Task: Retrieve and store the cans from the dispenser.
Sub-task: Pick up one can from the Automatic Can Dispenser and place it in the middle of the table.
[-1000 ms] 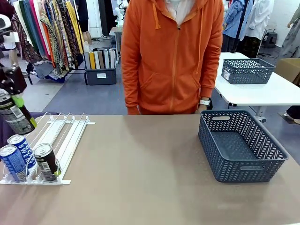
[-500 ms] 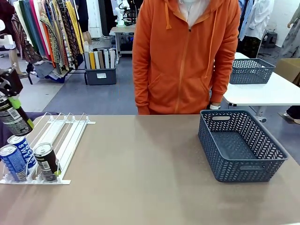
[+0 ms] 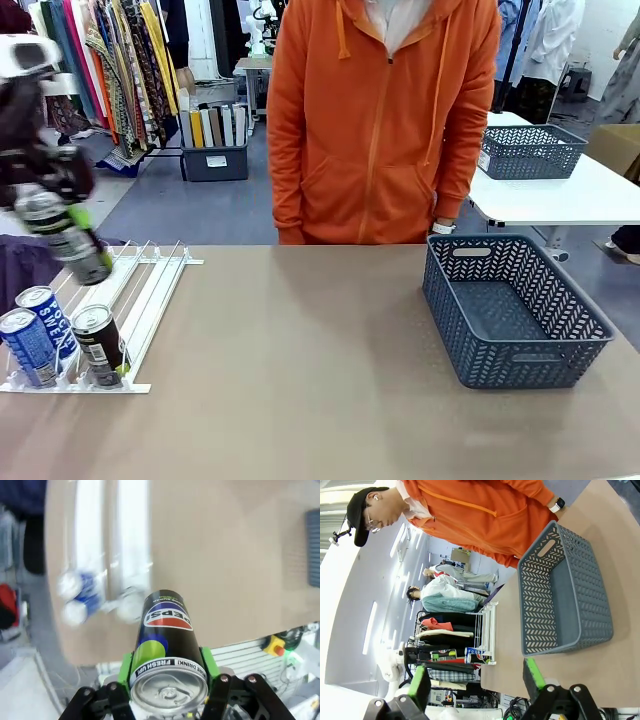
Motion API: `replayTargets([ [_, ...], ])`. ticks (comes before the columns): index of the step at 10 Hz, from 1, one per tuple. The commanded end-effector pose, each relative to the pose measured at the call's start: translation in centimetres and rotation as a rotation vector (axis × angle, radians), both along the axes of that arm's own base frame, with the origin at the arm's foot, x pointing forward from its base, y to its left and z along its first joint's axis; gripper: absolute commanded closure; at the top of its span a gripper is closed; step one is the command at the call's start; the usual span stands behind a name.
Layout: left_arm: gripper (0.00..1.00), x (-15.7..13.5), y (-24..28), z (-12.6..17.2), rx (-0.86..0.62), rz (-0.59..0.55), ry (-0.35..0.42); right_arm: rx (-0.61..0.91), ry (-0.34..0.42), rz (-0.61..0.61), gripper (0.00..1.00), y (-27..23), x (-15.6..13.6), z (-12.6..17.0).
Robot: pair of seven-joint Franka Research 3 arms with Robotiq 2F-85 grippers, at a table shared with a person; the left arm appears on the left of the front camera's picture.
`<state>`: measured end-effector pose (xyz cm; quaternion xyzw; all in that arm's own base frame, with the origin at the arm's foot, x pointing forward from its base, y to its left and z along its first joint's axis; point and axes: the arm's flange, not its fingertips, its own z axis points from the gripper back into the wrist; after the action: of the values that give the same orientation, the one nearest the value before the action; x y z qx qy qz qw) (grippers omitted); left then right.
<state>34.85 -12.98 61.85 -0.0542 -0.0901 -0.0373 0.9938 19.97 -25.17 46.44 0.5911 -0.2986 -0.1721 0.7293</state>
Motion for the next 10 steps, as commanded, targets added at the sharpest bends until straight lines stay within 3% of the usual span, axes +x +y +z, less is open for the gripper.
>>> replayTargets([
  [1,1.0,5.3,-10.4,0.4,0.02,-0.183,-0.039,0.001,-0.035,-0.005,0.0,-0.1,0.3,0.2],
  [3,1.0,9.0,-19.4,-2.7,-0.005,-0.323,-0.024,0.001,-0.035,-0.005,0.0,-0.1,0.3,0.2],
  [5,1.0,10.9,-25.0,-7.9,0.053,-0.354,-0.007,0.001,-0.035,-0.005,0.0,-0.1,0.3,0.2],
  [6,1.0,10.8,-26.2,-10.2,0.024,-0.396,0.054,0.001,-0.035,-0.005,0.0,-0.1,0.3,0.2],
  [8,1.0,9.8,-27.1,-14.0,0.102,-0.366,0.036,0.001,-0.035,-0.005,0.0,-0.1,0.3,0.2],
  [10,1.0,9.5,-27.5,-17.5,0.104,-0.404,0.081,0.001,-0.035,-0.005,0.0,-0.1,0.3,0.2],
])
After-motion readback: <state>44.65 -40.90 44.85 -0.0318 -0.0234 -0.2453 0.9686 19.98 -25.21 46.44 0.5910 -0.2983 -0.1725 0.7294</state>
